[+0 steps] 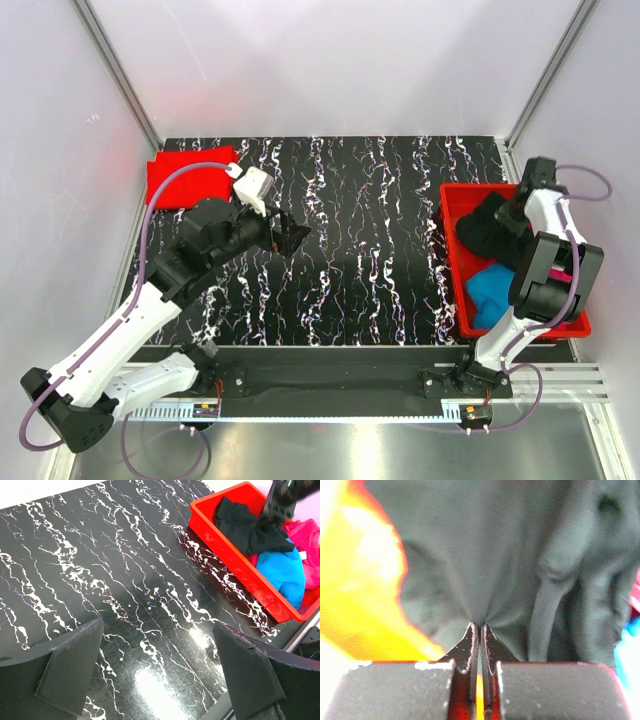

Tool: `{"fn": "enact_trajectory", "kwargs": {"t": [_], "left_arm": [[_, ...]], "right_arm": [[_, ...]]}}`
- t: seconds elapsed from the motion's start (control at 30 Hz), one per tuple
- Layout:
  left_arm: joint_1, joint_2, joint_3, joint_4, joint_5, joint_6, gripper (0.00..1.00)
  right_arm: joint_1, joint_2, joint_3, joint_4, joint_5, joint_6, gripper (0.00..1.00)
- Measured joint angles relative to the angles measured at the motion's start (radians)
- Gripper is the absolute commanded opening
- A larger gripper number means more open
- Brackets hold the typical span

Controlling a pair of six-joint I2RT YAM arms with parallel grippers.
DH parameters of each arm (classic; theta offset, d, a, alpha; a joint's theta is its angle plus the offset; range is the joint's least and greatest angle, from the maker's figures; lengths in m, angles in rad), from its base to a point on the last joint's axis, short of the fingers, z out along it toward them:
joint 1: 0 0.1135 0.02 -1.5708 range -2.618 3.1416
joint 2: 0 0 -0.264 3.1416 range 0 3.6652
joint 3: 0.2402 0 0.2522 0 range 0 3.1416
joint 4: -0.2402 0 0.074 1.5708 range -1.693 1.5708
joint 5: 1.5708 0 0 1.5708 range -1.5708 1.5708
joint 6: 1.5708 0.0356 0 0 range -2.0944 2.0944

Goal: Fold and stack the t-shirts
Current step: Grab the tshirt from the pile, then move the tshirt to the center of the board

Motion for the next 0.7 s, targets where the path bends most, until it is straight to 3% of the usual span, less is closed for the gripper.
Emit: {"fn": "enact_trajectory", "kwargs": {"t": [0.23, 0.47, 0.6, 0.7], "left_arm": [[0.014, 0.0, 0.0, 0.0, 0.015, -0.001, 0.96], [0.067, 0.0, 0.0, 0.0, -0.003, -0.037, 0.94], [0.124, 0.0, 0.0, -0.01, -0.062, -0.088, 0.94], [0.189, 0.0, 0.0, -0.04, -0.127, -0.134, 0.95]], "right_arm": [[0.043, -0.109, 0.296, -0.065, -0.24, -0.01, 0.0], [0.236, -0.322, 0.575, 0.012, -0.539, 0.061, 0.0], [0.32, -0.449, 0.528, 0.195, -0.734, 0.185, 0.0], [0.398, -0.537, 0.347, 0.304, -0.787, 0.229, 0.0]]}}
